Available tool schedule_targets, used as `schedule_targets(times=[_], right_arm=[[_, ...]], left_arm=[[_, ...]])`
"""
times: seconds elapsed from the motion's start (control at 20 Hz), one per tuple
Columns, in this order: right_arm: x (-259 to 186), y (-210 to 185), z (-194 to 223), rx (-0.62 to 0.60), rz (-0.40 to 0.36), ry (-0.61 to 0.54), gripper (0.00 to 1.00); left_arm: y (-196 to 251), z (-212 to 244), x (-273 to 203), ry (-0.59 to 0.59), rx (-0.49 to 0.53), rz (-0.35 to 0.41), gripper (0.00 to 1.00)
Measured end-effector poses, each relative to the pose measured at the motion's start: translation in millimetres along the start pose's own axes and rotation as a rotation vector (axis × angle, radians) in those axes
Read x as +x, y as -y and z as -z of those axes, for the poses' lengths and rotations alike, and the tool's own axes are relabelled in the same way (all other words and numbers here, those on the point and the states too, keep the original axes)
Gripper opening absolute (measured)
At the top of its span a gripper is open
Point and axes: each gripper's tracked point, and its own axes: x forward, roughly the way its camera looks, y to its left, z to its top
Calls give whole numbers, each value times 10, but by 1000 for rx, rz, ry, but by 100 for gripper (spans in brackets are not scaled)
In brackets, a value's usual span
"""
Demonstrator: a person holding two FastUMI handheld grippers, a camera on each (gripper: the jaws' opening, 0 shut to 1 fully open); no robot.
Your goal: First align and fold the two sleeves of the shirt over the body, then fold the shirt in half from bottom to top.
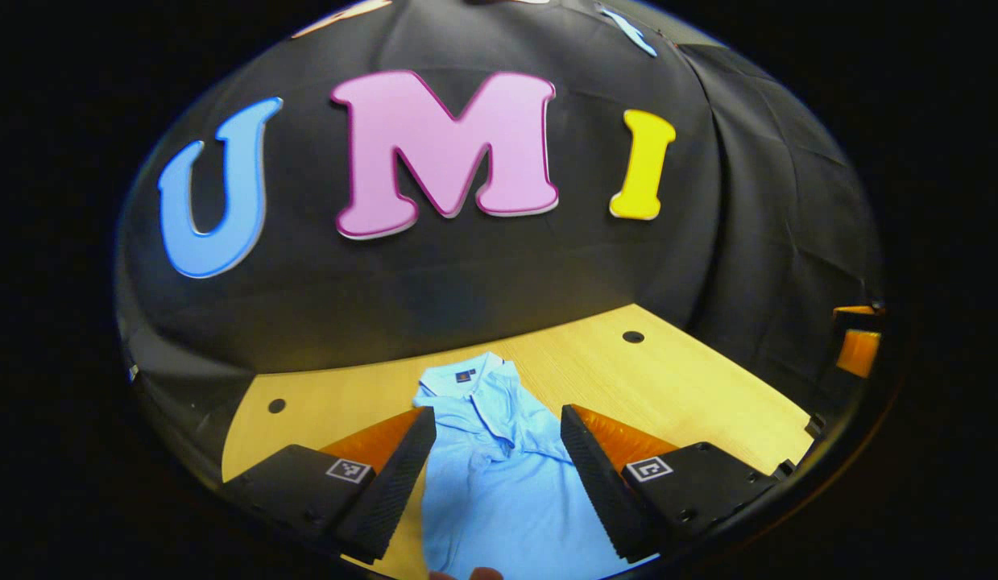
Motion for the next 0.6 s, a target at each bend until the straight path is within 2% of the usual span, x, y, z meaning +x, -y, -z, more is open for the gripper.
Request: schedule_targets(times=[0.1,0.25,0.4,0.6], right_arm=[[-50,-89,91,-14,-3,-22,89],[-130,-158,412,-38,11,-108,89],[-249,-171,1025,-37,34,-278,91],[-585,-213,1970,-17,48,-553,92]], left_arm=[[-173,57,-433,21,-27,-34,99],[-380,554,-1025,-64,-47,-56,99],[-520,1300,-1443,-216,-93,-65,99],[-488,2317,-1717,-466,-145,-56,99]])
